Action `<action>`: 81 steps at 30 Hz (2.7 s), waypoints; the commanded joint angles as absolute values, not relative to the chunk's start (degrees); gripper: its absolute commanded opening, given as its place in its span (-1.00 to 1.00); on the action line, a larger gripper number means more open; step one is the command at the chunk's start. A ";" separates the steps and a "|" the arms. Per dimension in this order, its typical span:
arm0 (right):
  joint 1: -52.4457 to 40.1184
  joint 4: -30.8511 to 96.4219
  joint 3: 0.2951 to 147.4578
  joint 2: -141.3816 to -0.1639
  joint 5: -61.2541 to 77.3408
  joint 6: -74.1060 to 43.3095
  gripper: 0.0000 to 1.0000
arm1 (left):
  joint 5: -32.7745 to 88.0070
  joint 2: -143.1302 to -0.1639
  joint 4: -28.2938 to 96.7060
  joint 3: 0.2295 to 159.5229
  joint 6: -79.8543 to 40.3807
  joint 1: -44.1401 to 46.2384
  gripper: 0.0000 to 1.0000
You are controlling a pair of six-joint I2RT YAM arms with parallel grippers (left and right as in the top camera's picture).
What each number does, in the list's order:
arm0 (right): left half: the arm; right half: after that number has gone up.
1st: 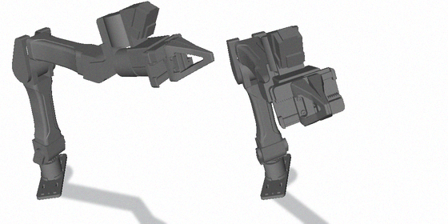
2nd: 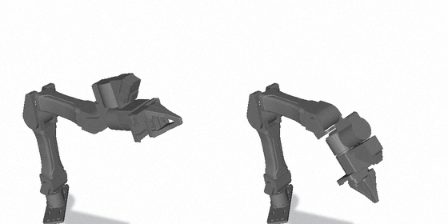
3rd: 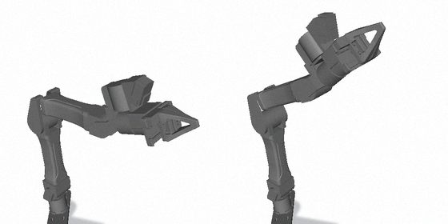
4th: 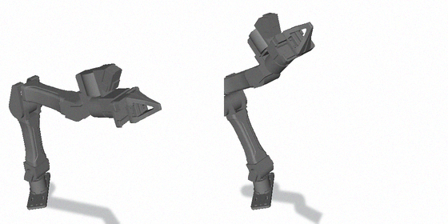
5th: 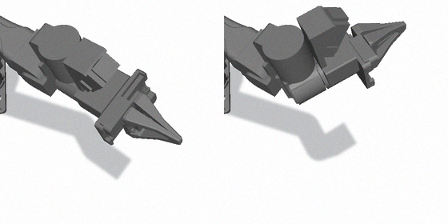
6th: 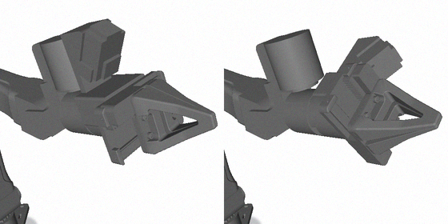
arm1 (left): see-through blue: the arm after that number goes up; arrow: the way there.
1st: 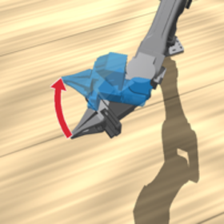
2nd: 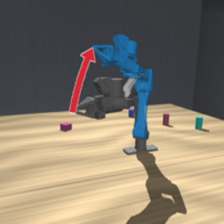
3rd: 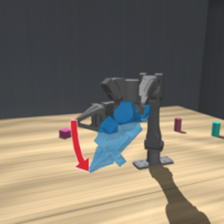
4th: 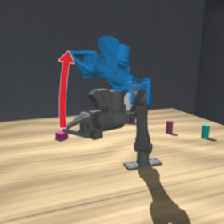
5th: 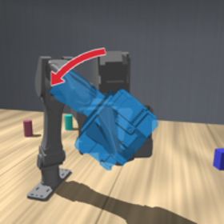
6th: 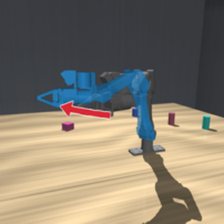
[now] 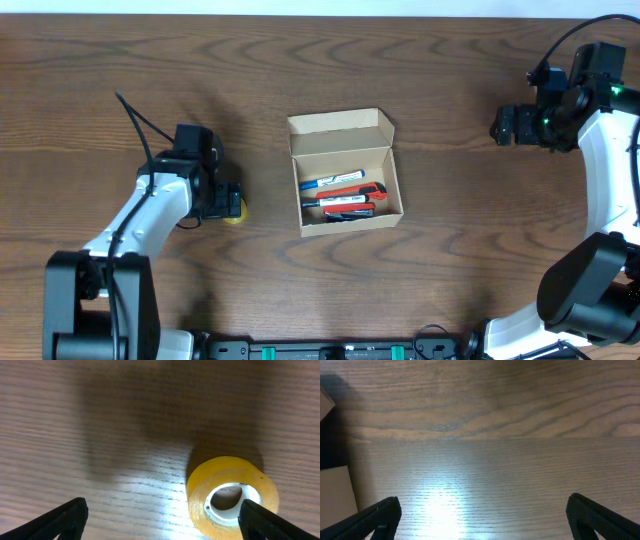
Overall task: Pack container
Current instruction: 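Move the left gripper to the clear tape roll and grasp it, then carry the tape roll into the box and release it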
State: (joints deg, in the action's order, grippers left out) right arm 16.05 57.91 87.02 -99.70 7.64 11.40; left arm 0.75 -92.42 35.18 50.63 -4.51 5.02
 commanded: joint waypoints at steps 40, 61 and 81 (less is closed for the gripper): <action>16.43 58.15 86.85 -99.77 7.49 10.79 0.99 | 13.63 -85.03 44.93 68.10 5.82 6.24 -0.88; 16.43 57.52 86.85 -99.77 7.49 10.79 0.98 | 14.22 -86.91 47.22 79.35 30.96 33.12 -0.88; 16.43 57.65 86.85 -99.77 7.51 10.76 0.99 | 11.73 -101.10 42.61 79.35 42.87 36.93 -0.88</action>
State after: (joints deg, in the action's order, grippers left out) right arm 16.05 57.63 87.02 -99.70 7.64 11.40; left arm 11.77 -98.96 42.85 78.17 41.08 36.93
